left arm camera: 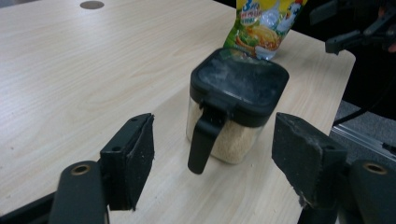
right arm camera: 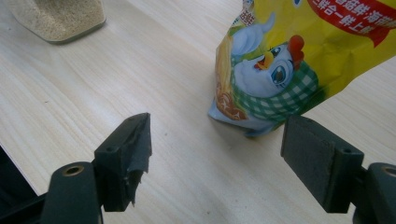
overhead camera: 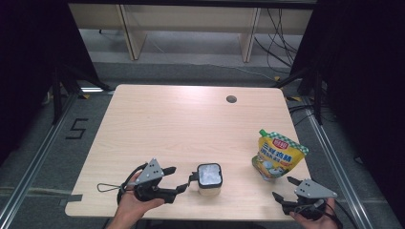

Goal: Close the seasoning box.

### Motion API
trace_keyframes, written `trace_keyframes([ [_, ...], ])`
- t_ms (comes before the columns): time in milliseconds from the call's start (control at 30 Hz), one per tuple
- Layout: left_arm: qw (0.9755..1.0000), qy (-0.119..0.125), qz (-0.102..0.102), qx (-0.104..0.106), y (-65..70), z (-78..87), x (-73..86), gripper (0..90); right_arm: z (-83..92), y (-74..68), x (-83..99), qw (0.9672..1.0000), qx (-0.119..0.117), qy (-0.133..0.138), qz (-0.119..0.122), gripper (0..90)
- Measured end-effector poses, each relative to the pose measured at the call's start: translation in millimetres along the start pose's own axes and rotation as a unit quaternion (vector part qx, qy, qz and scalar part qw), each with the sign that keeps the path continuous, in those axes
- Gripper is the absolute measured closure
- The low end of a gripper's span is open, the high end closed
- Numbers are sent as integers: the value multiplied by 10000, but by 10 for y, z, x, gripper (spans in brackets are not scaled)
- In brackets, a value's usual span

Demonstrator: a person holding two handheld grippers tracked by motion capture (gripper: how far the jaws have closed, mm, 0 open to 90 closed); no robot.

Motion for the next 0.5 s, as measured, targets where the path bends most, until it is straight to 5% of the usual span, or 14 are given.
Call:
trace_keyframes([
  [267, 9997, -185, -121, -120, -8, 8, 220, 258, -6, -16, -2, 10000, -22, -12, 6, 254],
  [400, 9989, -255, -383, -133, -15, 25, 282, 255, -8, -49, -6, 9999, -67, -26, -118, 254],
  [500, 9990, -354, -247, -140, 12, 30, 358, 251, -19, -28, -4, 10000, -56, -18, 44, 254],
])
Point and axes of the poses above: each handheld gripper's, and its own axes: z roughly backward along the jaws, x roughly out of its underside, y roughly to its right, the point moved 7 cm from there along -z, roughly forward along the jaws, and after that the axes turned 14 degrees about z, right-handed, at the moved point
